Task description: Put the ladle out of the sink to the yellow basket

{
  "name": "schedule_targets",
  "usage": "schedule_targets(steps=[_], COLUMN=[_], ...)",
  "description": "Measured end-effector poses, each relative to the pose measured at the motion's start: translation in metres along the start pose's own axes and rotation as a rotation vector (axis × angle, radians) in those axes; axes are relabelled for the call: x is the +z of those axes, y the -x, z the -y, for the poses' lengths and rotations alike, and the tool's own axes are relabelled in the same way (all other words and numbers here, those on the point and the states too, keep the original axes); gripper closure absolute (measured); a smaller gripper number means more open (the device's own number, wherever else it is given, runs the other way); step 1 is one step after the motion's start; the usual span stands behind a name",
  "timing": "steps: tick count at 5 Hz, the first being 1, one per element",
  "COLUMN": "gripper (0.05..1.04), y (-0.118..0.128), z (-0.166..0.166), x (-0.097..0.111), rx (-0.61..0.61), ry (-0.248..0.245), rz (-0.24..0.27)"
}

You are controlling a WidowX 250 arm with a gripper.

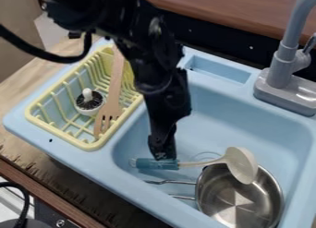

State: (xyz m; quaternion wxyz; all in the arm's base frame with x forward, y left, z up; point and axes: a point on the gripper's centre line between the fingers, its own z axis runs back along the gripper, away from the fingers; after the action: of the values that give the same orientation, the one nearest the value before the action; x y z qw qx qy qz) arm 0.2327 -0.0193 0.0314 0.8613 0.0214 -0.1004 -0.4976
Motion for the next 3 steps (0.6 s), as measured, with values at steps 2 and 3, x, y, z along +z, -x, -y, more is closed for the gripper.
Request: schedule_targets(steps=[2,3], gripper=[0.086,0.086], y=[0.0041,0.0042], z=[0.0091,0.0091], x=[-0.0074,-0.0099], rx=[-0.013,-0.012], ry=[-0.018,-0.038], rz=[-0.005,-0.007])
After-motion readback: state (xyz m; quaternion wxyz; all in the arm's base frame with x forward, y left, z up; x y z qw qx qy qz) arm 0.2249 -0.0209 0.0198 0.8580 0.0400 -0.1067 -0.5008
